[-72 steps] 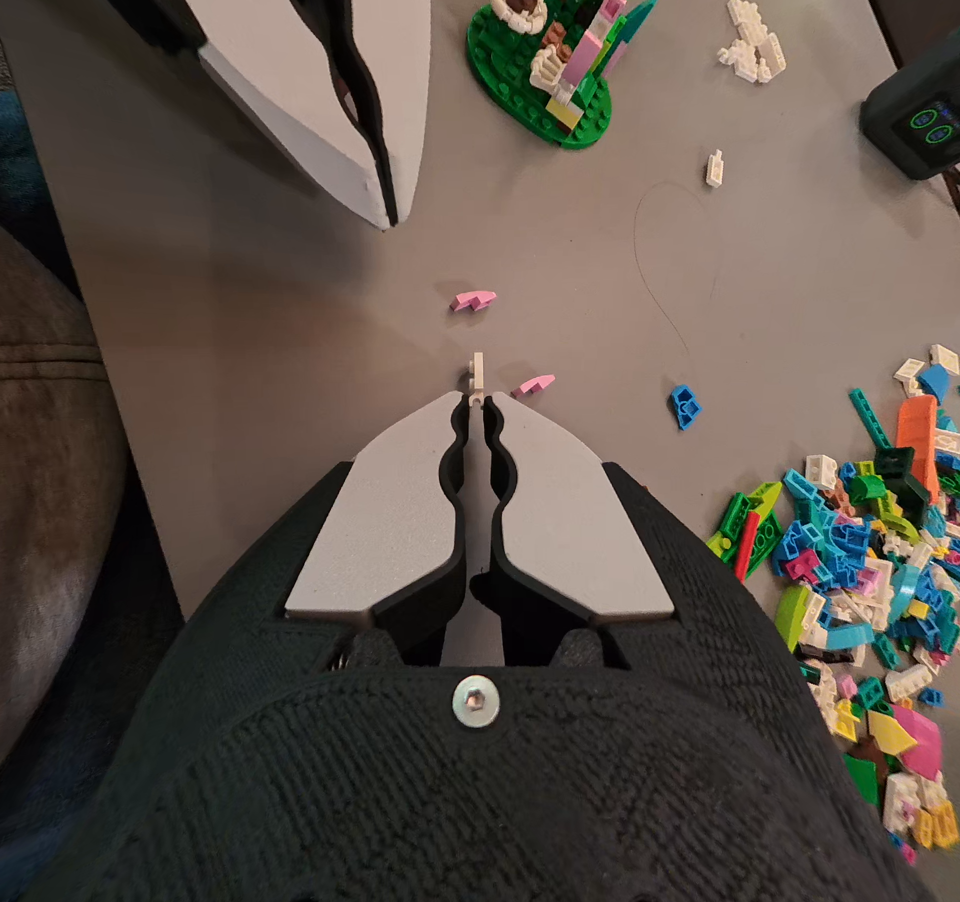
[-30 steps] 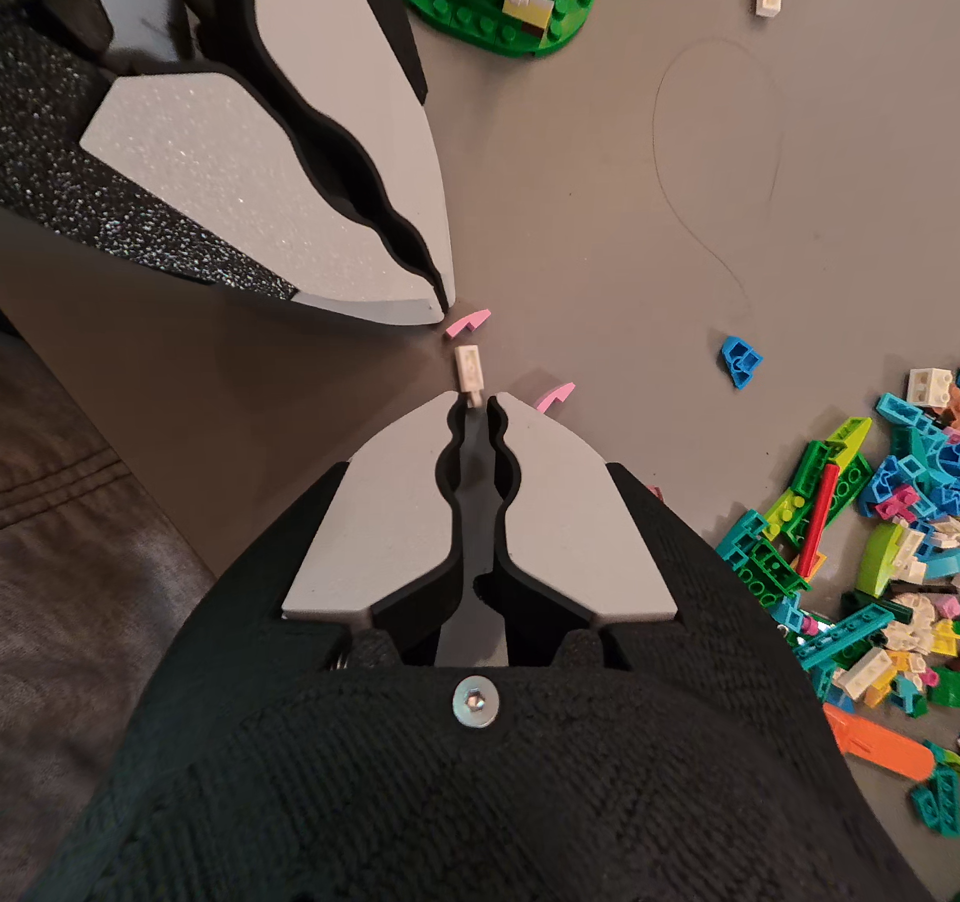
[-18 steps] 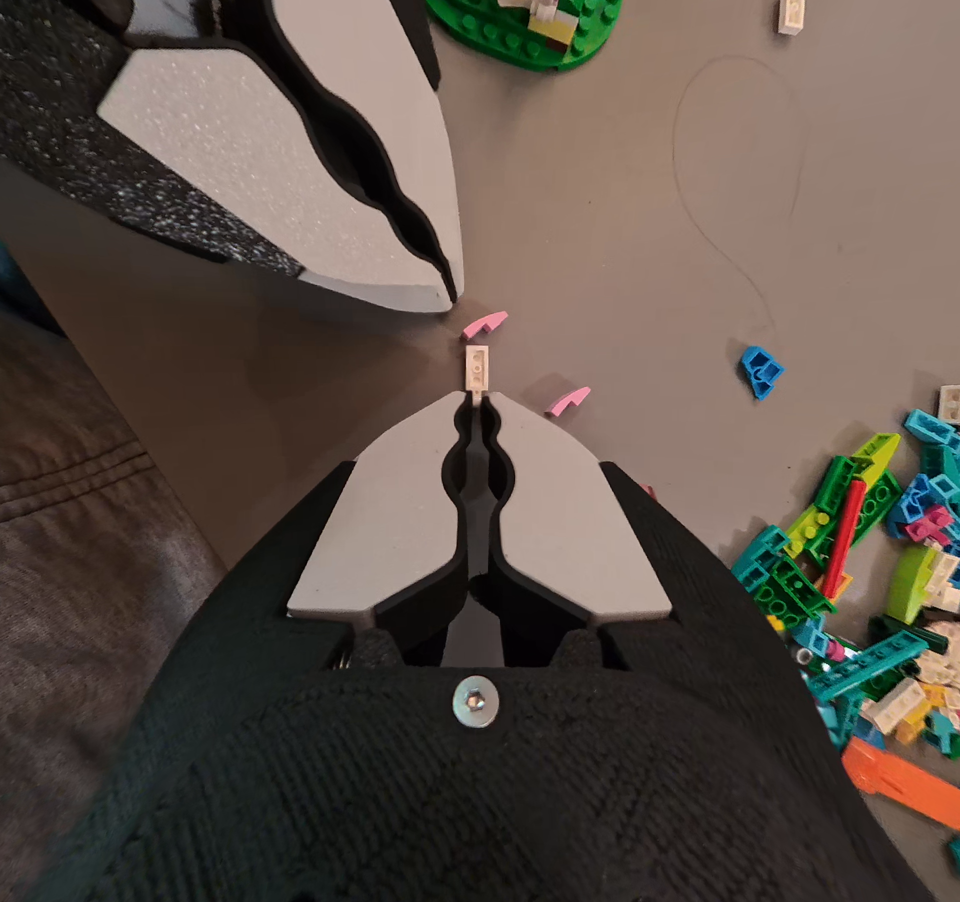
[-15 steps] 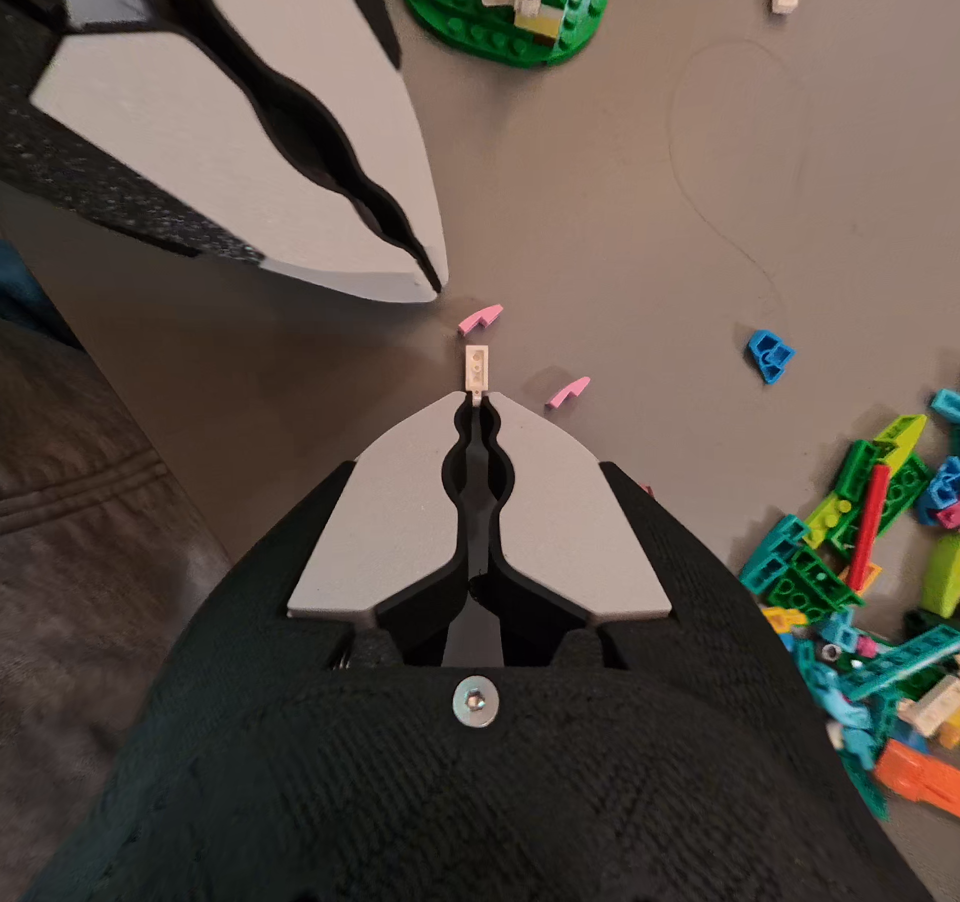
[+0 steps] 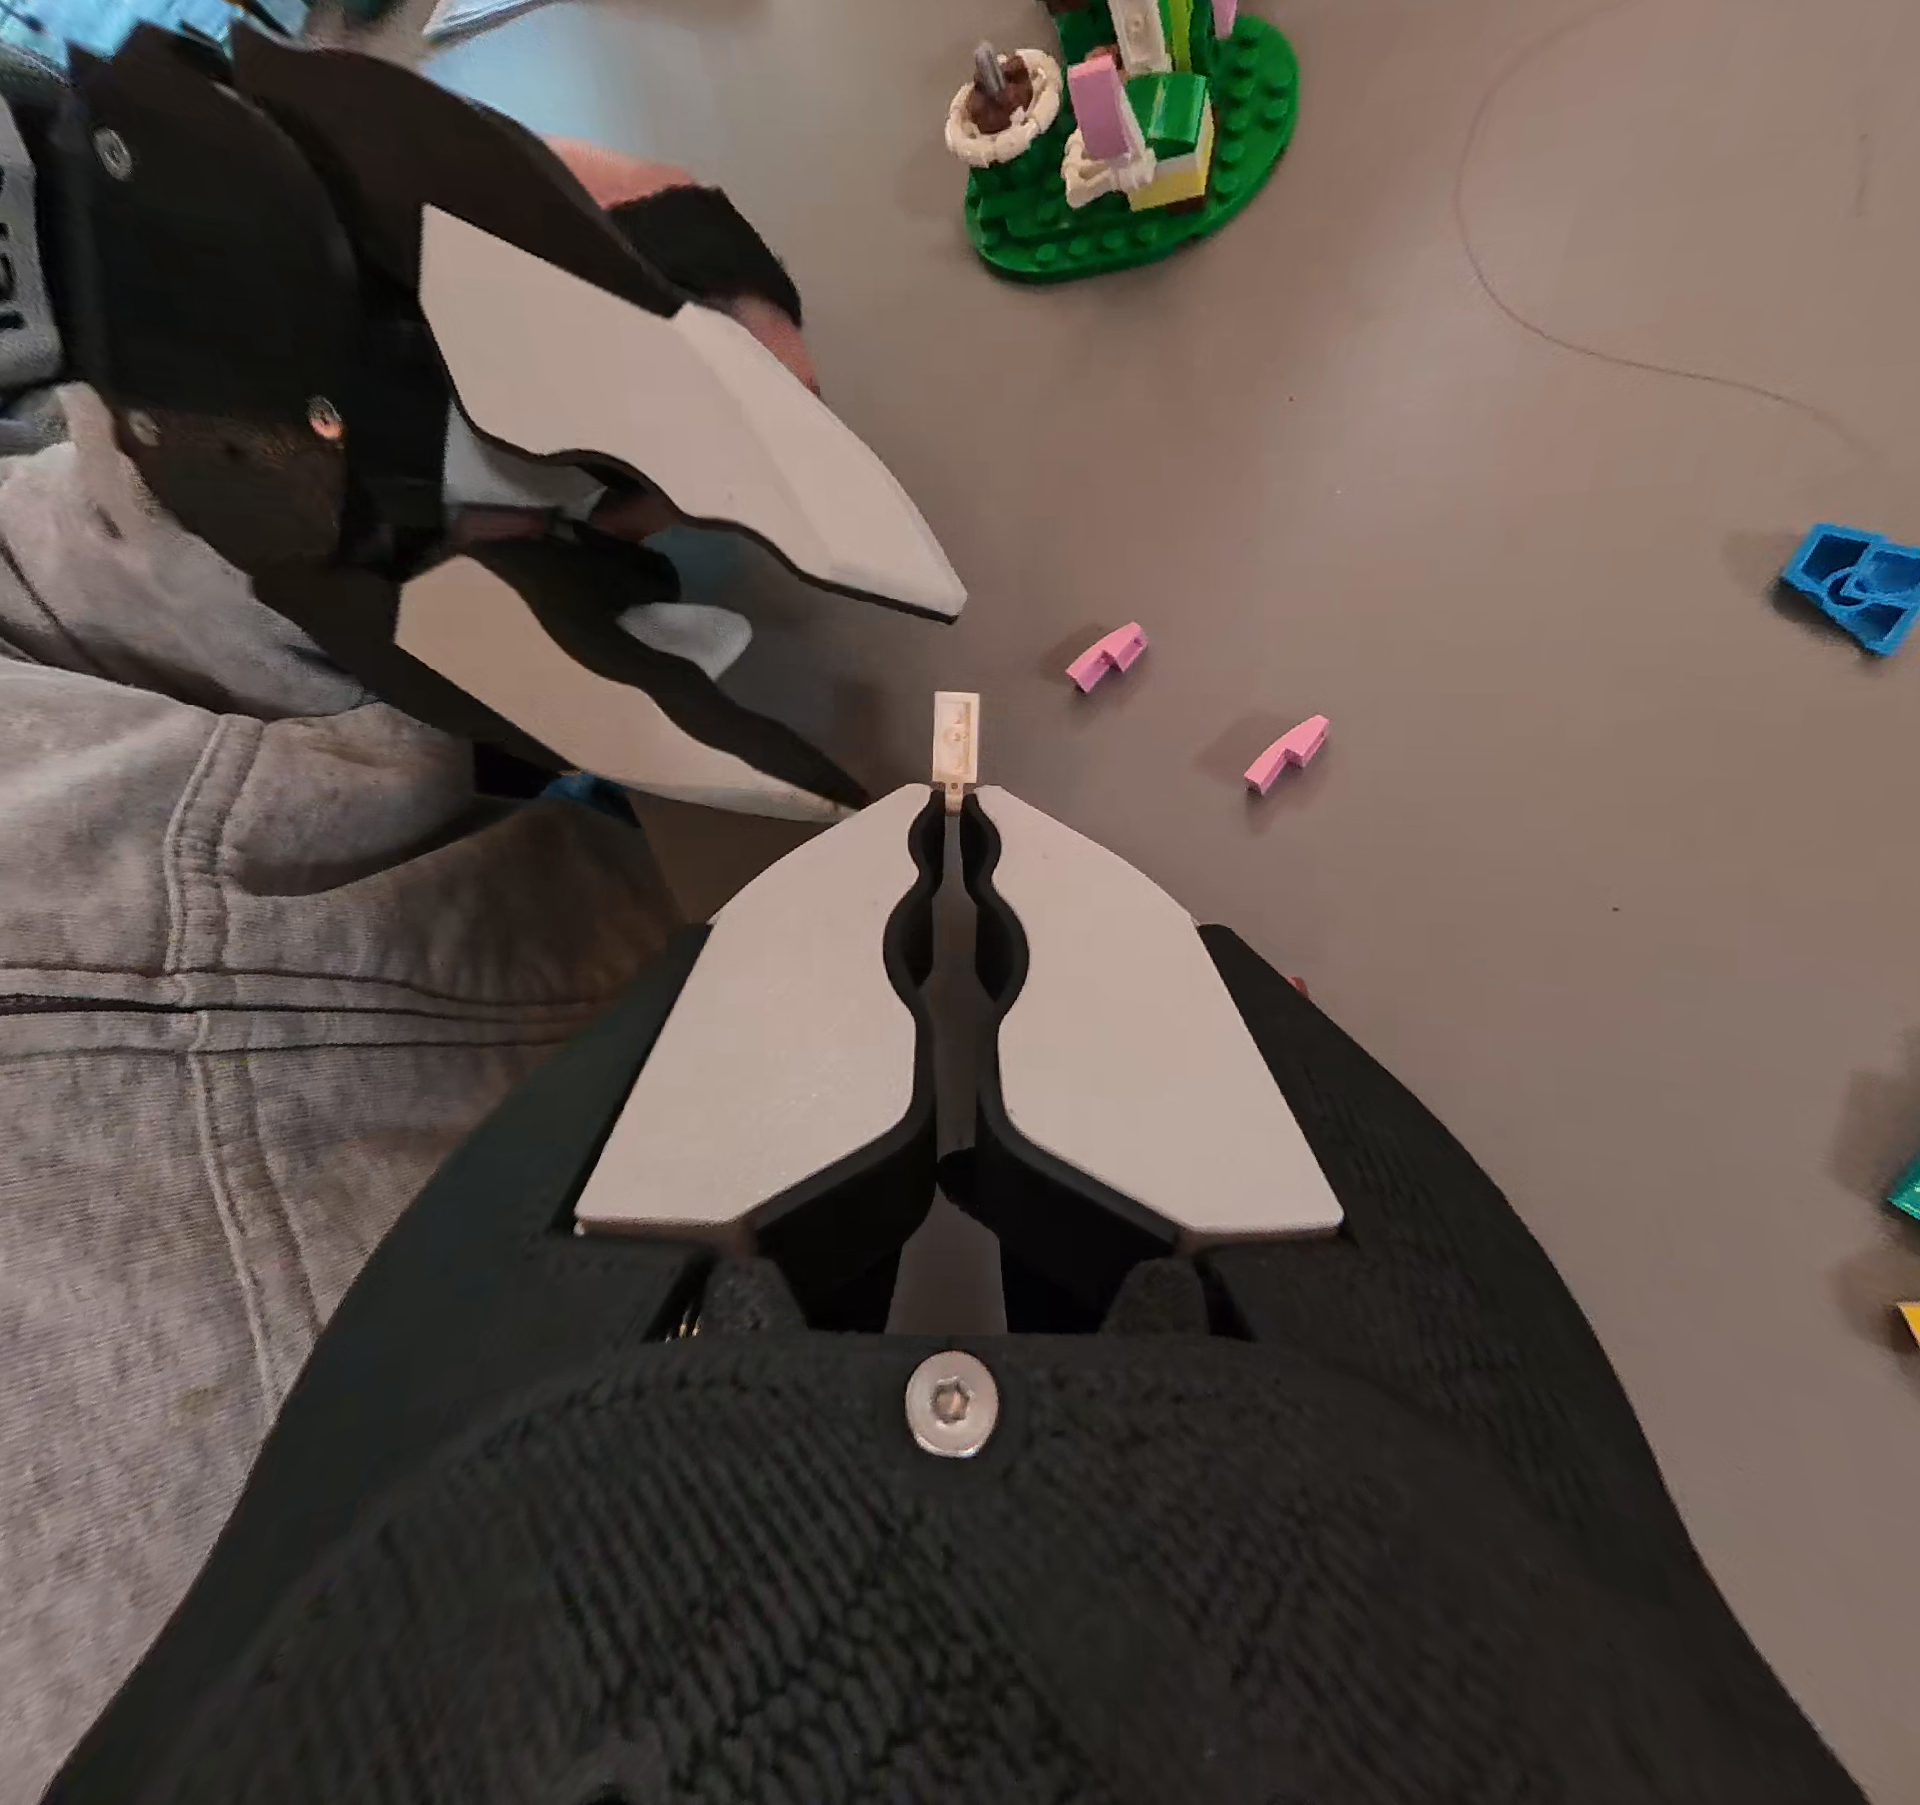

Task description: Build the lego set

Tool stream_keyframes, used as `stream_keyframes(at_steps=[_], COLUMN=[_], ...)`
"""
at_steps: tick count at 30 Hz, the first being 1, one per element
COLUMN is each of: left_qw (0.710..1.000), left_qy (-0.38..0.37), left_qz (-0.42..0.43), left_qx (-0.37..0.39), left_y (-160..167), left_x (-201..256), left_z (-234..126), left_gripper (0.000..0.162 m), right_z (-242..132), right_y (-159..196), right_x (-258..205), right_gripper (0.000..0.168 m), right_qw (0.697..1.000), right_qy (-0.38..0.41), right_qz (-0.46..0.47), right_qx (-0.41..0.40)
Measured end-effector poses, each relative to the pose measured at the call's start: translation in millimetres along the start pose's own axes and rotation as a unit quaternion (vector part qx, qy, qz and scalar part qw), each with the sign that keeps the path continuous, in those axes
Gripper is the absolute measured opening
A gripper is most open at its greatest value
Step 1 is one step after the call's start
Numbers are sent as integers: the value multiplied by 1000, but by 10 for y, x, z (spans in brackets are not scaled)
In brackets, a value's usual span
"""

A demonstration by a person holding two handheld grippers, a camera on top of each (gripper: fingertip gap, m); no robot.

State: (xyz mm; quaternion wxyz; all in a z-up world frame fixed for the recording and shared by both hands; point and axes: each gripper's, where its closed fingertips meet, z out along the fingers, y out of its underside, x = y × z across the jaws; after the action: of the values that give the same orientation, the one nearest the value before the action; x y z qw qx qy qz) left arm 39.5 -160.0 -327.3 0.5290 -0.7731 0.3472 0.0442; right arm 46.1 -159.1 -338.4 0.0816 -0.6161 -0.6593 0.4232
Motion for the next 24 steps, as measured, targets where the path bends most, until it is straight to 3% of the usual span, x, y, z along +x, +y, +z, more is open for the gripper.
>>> stream_keyframes(at_steps=[2,8,12,18,24], left_qw=[999,993,996,992,986], left_qy=[-8,-22,13,107,145], left_qz=[53,118,76,-7,-19], left_qx=[-3,-9,-43,-67,-77], left_y=[24,54,150,190,168], left_x=[20,42,62,207,300], left_z=[-5,-1,1,-58,-85], left_gripper=[36,6,5,5,5], right_z=[-4,6,-14,-6,77], right_y=[1,19,-13,14,82], right_x=[-35,-117,-132,-221,-256], right_gripper=[1,2,8,17,15], right_qw=[1000,999,996,945,937], right_qy=[-11,-32,-3,81,64], right_qz=[0,-6,-92,-318,-341], right_qx=[-1,-5,9,-13,-36])
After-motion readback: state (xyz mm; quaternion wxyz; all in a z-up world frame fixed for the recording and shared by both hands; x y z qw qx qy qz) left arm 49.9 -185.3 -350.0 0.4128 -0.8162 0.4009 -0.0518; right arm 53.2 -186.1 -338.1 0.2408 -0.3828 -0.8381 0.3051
